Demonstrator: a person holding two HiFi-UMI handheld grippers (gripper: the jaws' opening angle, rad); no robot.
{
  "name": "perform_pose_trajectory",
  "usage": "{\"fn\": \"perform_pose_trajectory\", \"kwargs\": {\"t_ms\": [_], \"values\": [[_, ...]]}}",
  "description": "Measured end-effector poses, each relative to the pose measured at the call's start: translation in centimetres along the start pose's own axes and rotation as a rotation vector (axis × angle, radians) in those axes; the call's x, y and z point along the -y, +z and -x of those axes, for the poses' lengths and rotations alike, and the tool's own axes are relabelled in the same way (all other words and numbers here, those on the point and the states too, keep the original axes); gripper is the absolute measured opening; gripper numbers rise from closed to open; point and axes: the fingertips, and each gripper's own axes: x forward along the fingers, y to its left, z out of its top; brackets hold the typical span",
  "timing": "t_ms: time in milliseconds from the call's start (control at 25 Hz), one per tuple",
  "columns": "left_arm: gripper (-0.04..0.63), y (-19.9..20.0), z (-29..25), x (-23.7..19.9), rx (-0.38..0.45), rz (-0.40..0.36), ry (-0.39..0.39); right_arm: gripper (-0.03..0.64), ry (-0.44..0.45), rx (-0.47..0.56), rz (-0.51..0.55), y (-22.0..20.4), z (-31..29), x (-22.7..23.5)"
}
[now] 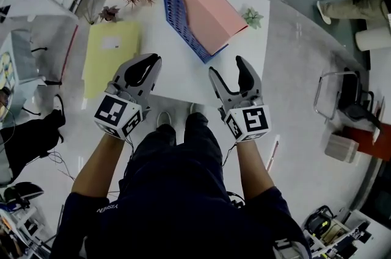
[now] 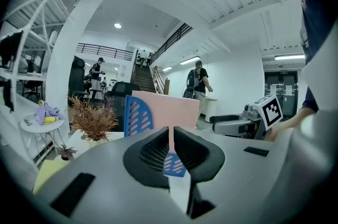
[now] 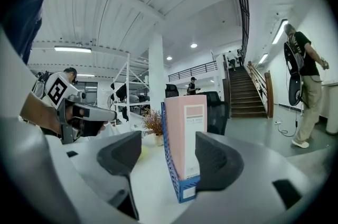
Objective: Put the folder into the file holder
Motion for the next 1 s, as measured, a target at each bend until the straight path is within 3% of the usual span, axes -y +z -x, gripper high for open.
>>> {"fn": "perform_pose_trajectory", "kwargs": {"t_ms": [1000], "values": [[0.052, 0.9, 0.2, 0.9, 0.013, 0.001, -0.030, 0.178, 0.045, -0.002, -0.026, 1.6, 0.9, -2.5]]}}
